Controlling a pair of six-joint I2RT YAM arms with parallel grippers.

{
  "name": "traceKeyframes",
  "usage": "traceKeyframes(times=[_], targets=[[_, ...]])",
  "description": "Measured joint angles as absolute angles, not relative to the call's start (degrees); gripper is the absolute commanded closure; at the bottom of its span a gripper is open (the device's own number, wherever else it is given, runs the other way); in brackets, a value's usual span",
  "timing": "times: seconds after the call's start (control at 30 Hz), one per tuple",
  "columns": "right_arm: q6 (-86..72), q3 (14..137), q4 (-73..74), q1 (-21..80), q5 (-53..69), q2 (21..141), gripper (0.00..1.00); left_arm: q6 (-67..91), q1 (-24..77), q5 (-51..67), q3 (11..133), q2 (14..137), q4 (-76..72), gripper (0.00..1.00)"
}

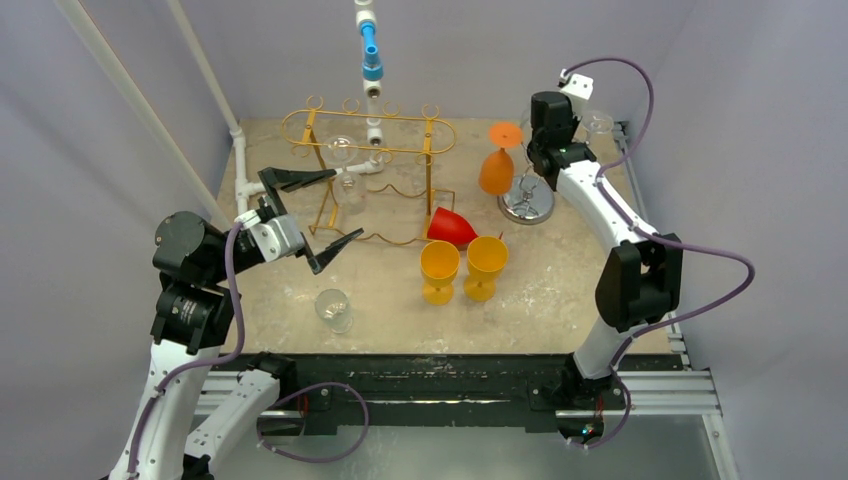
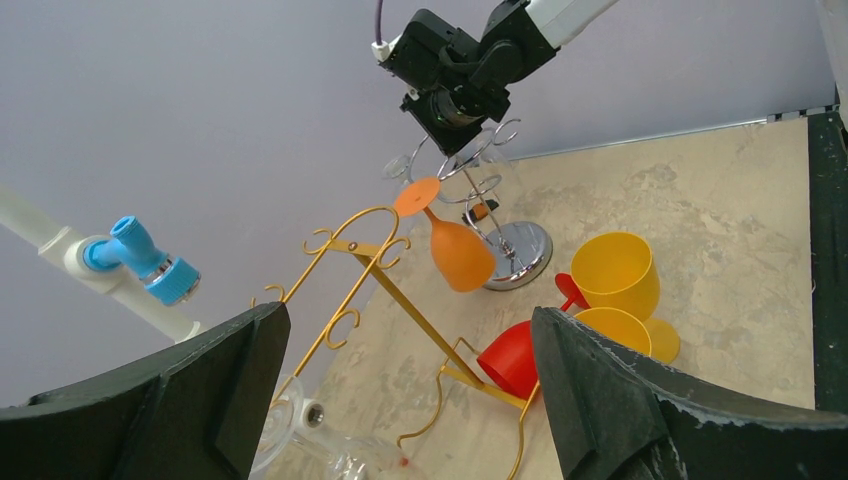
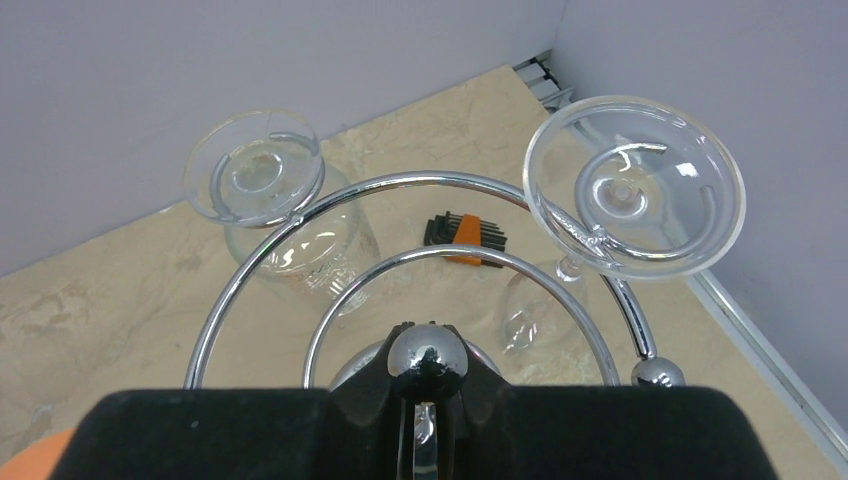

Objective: Place the wine glass upside down on the wine glass rack
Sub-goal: Adjust the wine rack at the center of the board.

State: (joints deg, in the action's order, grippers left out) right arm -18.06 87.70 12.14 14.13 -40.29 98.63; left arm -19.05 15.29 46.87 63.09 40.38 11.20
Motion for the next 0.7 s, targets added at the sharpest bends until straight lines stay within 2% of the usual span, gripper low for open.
traceKeyframes(times=[0.37, 0.43, 0.6, 0.7], targets=[[-18.28, 86.83, 10.00, 12.40, -42.85, 98.94, 1.00, -19.05, 15.29, 46.87, 63.09, 40.58, 11.20, 0.00], [-18.50, 85.82, 8.03, 12.27, -43.64, 98.85, 0.83, -19.05, 15.29, 46.87, 63.09, 40.58, 11.22, 0.00], [-19.09, 84.16, 3.92, 12.05, -43.99, 98.15, 0.62, -19.05, 15.29, 46.87, 63.09, 40.60, 11.22, 0.00], [-19.57, 83.42, 1.91, 11.94, -43.83, 96.29, 0.55, -19.05, 15.29, 46.87, 63.09, 40.58, 11.29, 0.00]])
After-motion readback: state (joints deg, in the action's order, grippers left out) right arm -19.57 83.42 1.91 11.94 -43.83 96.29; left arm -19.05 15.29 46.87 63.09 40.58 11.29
